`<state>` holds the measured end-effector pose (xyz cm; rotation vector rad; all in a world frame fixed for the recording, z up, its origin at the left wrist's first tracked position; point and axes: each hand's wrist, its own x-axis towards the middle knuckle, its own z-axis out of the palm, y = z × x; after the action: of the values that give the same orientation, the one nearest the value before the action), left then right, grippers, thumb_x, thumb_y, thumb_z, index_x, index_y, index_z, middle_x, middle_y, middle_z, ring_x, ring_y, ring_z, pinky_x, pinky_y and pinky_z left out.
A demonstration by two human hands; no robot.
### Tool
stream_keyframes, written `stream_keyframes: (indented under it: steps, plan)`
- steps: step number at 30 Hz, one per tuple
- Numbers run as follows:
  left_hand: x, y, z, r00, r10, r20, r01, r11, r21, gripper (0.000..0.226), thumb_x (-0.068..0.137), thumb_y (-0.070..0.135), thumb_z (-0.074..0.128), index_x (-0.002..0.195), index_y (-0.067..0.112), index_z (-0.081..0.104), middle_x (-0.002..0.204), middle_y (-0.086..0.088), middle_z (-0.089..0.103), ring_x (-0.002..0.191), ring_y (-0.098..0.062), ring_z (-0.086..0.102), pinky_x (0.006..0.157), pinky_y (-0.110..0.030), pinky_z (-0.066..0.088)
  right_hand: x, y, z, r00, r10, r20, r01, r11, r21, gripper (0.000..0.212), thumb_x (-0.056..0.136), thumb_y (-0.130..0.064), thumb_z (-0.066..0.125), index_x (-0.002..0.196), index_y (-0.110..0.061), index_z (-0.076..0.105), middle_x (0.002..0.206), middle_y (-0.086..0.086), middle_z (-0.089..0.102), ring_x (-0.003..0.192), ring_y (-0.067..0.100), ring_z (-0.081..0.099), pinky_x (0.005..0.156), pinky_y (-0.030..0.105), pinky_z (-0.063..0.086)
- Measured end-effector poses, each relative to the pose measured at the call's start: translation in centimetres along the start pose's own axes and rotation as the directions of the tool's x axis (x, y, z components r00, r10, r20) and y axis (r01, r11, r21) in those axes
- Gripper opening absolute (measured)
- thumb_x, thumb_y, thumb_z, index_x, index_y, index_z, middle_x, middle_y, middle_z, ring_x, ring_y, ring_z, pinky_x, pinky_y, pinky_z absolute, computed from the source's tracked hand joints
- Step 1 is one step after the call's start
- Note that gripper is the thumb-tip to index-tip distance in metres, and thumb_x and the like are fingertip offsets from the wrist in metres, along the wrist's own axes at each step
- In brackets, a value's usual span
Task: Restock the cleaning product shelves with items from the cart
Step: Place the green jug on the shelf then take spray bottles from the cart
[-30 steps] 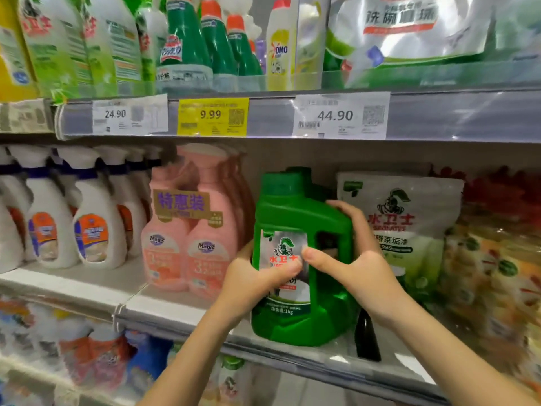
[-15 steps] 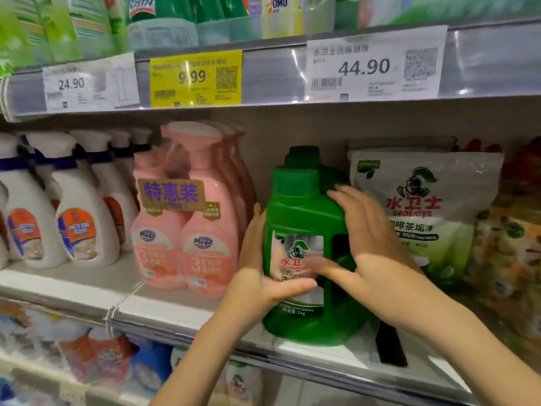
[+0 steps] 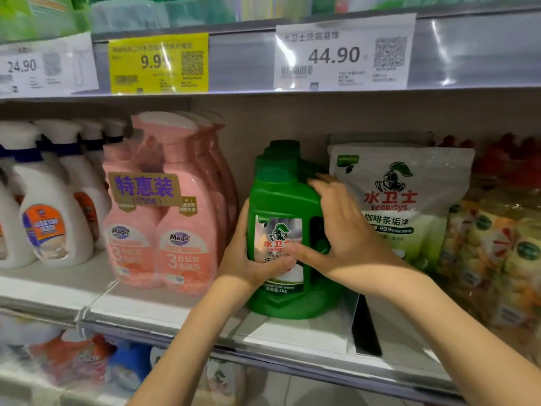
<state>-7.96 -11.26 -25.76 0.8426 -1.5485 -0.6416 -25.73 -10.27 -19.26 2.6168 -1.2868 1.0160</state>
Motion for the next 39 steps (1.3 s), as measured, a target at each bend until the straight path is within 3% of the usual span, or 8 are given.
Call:
stream_keyframes:
  steps: [5,10,13,16,19,23,30,39]
  plan:
    - [-1.1,1.8,-0.1,0.996,-0.068,-0.057,0.077,0.983,0.167,0.08,0.067,0.018,0.085,0.126,0.048,0.039,0.112,0.032,0.063,0.109,0.004,0.059,0.085,-0.009,0.046,-0.3,-0.5,-0.4,0.999,0.037,0.005,-0.037,0.998,0.048,0.093,0.082,-0.054,0.065,0.151,-0.022,0.011,0.153,-0.004,0.017,0.144,0.015,0.014,0.12,0.039,0.015]
    - [-5.6,3.6,0.0,0.981,-0.042,-0.188,0.118,0.904,0.412,0.1,0.064,0.071,0.067,0.146,0.028,0.031,0.139,0.01,0.05,0.127,-0.005,0.047,0.106,-0.026,0.04,-3.9,-1.7,-1.2,0.991,-0.063,-0.119,0.074,0.993,0.09,0.08,0.087,-0.054,0.053,0.152,-0.026,0.016,0.161,-0.004,0.008,0.148,0.011,-0.005,0.121,0.046,-0.004]
    - [-9.8,5.6,0.0,0.956,-0.076,-0.282,0.177,0.92,0.349,0.08,0.071,0.064,0.072,0.137,0.034,0.038,0.137,0.018,0.049,0.126,-0.004,0.049,0.103,-0.032,0.044,-7.9,-3.5,-1.4,0.968,-0.164,-0.188,0.207,0.948,0.24,0.052,0.089,-0.045,0.054,0.137,-0.026,0.043,0.149,-0.003,0.033,0.146,0.012,0.014,0.119,0.051,0.016]
    - [-15.0,7.9,0.0,0.922,-0.091,-0.376,0.223,0.918,0.326,0.064,0.073,0.052,0.069,0.129,0.035,0.044,0.129,0.023,0.051,0.116,0.002,0.054,0.089,-0.018,0.047,-11.9,-5.8,-0.8,0.951,-0.227,-0.208,0.285,0.907,0.311,0.039,0.091,-0.039,0.055,0.125,-0.02,0.056,0.137,0.0,0.046,0.139,0.017,0.031,0.117,0.036,0.021]
    - [-21.4,9.5,-0.3,0.887,-0.158,-0.434,0.315,0.894,0.318,0.044,0.078,0.045,0.065,0.118,0.039,0.049,0.121,0.023,0.056,0.107,0.004,0.057,0.085,-0.015,0.048,-15.5,-8.4,0.2,0.966,-0.223,-0.128,0.258,0.83,0.495,0.034,0.09,-0.038,0.056,0.12,-0.022,0.058,0.126,-0.002,0.051,0.127,0.014,0.041,0.108,0.017,0.025]
    - [-30.7,10.2,-2.0,0.811,-0.298,-0.503,0.491,0.814,0.309,0.031,0.088,0.021,0.069,0.11,0.036,0.054,0.111,0.015,0.063,0.094,0.0,0.064,0.078,-0.015,0.048,-19.4,-12.1,2.9,0.972,-0.232,0.049,0.128,0.688,0.714,0.031,0.089,-0.04,0.056,0.115,-0.023,0.058,0.116,-0.007,0.052,0.117,0.012,0.05,0.098,0.024,0.039]
    - [-46.2,12.6,-6.2,0.521,-0.425,-0.741,0.755,0.633,0.168,0.025,0.086,0.011,0.07,0.089,0.034,0.06,0.087,0.013,0.068,0.077,0.004,0.063,0.071,-0.012,0.047,-24.8,-21.2,9.0,0.824,-0.415,0.387,-0.165,0.476,0.864,0.029,0.078,-0.047,0.062,0.105,-0.035,0.06,0.103,0.0,0.058,0.089,0.016,0.06,0.081,0.024,0.05]
    - [-67.7,18.0,-10.9,0.056,-0.449,-0.892,0.919,0.371,-0.129,0.019,0.087,0.011,0.069,0.09,0.027,0.059,0.089,0.008,0.067,0.082,-0.007,0.063,0.07,-0.012,0.047,-33.8,-37.1,18.8,0.377,-0.689,0.618,-0.44,0.454,0.775,0.021,0.079,-0.024,0.068,0.098,-0.033,0.066,0.101,-0.003,0.066,0.082,0.007,0.059,0.078,0.021,0.049]
